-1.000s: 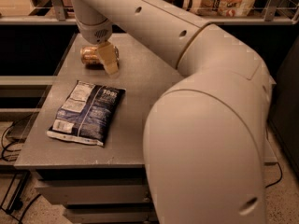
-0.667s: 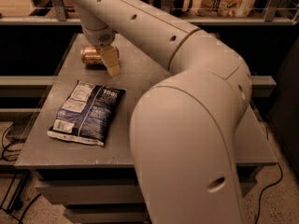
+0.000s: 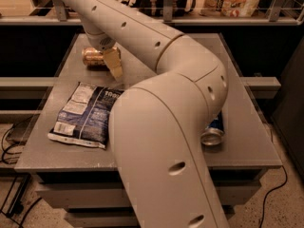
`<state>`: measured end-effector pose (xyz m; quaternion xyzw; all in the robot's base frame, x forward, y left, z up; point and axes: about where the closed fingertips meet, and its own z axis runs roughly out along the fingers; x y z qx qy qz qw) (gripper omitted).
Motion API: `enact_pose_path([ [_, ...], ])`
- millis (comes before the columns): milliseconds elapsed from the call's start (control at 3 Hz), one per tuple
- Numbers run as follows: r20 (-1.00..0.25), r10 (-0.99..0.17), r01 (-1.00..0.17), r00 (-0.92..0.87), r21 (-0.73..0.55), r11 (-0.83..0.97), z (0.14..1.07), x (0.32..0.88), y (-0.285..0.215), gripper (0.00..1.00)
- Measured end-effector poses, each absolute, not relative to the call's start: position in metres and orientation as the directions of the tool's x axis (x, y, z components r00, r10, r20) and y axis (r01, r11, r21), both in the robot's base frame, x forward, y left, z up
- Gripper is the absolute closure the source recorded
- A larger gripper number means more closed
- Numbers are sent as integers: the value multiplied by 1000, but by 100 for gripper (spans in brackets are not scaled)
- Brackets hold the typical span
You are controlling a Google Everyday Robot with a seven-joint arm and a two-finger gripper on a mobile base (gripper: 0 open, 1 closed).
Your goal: Place orange can upright
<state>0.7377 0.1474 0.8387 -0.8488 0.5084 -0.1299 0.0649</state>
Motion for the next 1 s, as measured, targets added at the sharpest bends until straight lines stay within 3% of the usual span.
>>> enact_pose_path([
  [333,171,-878,-845,446,-242,-476,840,746,155,18],
  [1000,180,-877,-835,447,-269,-480,861,750,167,65],
])
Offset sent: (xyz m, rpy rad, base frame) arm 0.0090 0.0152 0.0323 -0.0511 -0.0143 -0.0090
